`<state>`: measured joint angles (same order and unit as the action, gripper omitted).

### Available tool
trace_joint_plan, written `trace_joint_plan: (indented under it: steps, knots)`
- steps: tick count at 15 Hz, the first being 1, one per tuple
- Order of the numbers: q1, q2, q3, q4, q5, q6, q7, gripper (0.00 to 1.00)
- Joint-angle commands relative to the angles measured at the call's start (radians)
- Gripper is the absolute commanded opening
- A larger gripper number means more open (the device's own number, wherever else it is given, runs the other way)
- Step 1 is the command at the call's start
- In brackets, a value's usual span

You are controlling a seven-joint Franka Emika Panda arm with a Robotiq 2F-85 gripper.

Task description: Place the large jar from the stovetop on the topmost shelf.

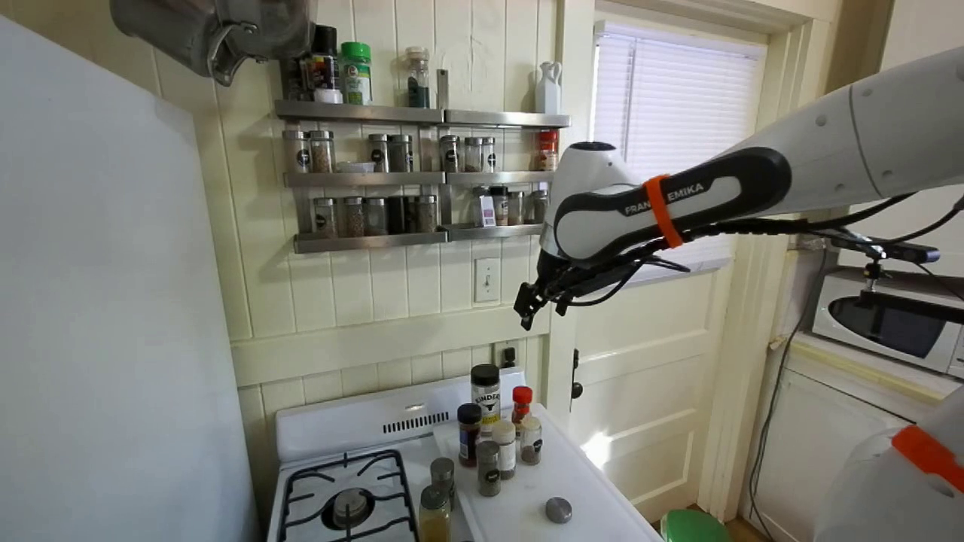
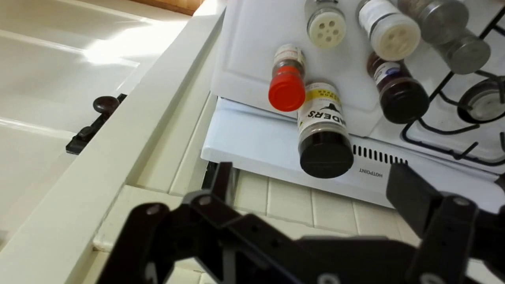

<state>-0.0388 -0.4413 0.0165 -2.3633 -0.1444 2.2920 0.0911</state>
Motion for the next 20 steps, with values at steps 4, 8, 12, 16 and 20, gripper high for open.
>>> trace_joint_plan:
  steps: [4,8,12,16,20]
  knots:
    - [0.004,0.112,-0.048,0.003,0.088,0.104,-0.086,1.0]
    - [0.011,0.138,-0.055,0.011,0.102,0.114,-0.098,1.0]
    - [0.015,0.162,-0.057,0.012,0.107,0.141,-0.106,1.0]
    - [0.022,0.247,-0.051,0.028,0.113,0.227,-0.109,1.0]
    - [0.026,0.335,-0.049,0.033,0.131,0.344,-0.117,1.0]
